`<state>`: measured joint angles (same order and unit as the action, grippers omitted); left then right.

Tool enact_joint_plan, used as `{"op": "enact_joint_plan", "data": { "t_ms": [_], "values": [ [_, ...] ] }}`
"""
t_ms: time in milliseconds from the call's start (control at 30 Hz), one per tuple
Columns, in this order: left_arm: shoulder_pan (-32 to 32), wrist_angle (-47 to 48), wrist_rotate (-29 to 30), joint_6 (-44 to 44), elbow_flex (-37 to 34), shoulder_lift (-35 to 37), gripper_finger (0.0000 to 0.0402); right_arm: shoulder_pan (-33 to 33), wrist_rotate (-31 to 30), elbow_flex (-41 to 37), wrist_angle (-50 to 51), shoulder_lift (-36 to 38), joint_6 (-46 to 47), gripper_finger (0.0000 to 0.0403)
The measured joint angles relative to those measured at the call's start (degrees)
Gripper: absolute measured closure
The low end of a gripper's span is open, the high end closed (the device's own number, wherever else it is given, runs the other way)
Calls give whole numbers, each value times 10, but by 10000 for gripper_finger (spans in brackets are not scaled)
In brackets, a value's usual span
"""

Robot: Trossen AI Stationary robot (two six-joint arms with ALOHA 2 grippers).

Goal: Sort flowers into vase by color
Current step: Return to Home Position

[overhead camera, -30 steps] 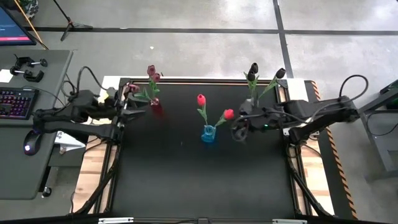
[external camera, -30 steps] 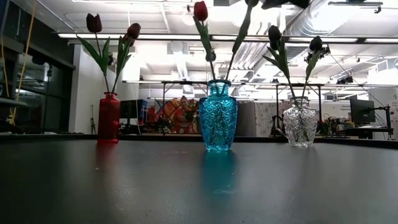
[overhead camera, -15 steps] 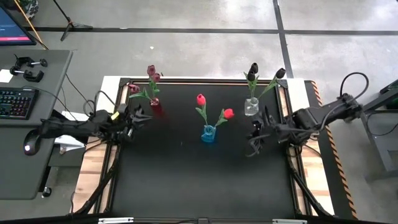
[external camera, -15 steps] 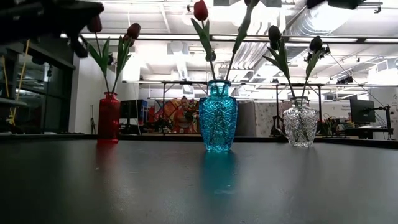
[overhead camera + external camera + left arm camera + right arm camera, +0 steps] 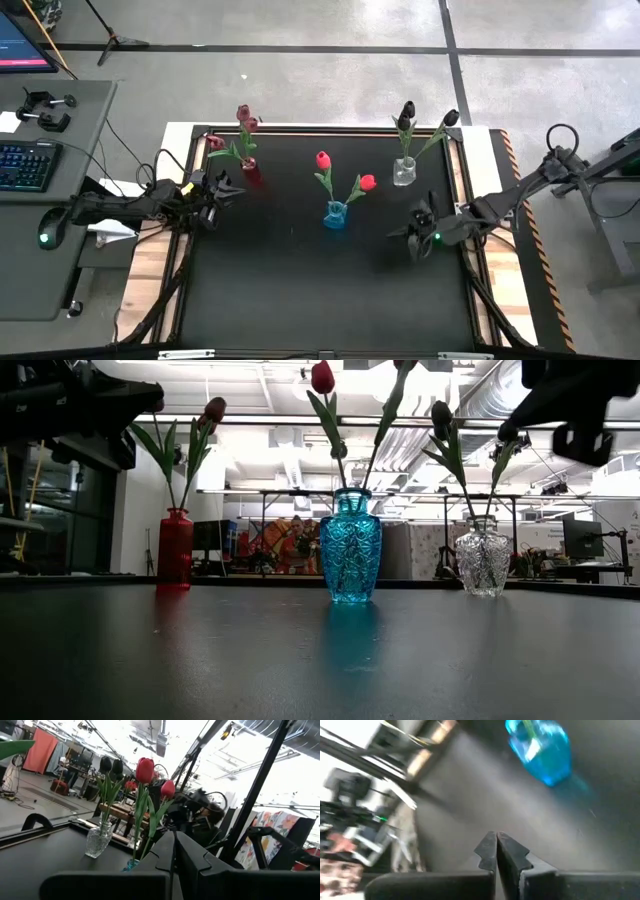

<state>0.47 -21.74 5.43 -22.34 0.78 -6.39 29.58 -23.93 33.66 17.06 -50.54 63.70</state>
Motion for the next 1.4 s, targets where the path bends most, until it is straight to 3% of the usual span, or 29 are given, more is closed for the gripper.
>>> {"op": "enact_joint_plan", "data": {
  "t_ms": [233, 367, 500, 733, 1100, 1400],
  "values": [
    [0, 1, 0, 0, 0, 0, 399, -98, 54, -172, -278, 103, -199, 402],
    [0, 1, -1, 0, 0, 0, 399, -152, 114, -248, -362, 159, -262, 403],
    [0, 1, -1, 0, 0, 0, 399, -173, 147, -303, -402, 211, -269, 403],
    [0, 1, -2, 0, 0, -1, 399, -174, 149, -330, -352, 270, -308, 403],
    [0, 1, -2, 0, 0, -1, 399, -174, 144, -330, -230, 270, -308, 403],
    [0, 1, -2, 0, 0, -1, 399, -174, 143, -329, -188, 269, -307, 403]
  ]
}}
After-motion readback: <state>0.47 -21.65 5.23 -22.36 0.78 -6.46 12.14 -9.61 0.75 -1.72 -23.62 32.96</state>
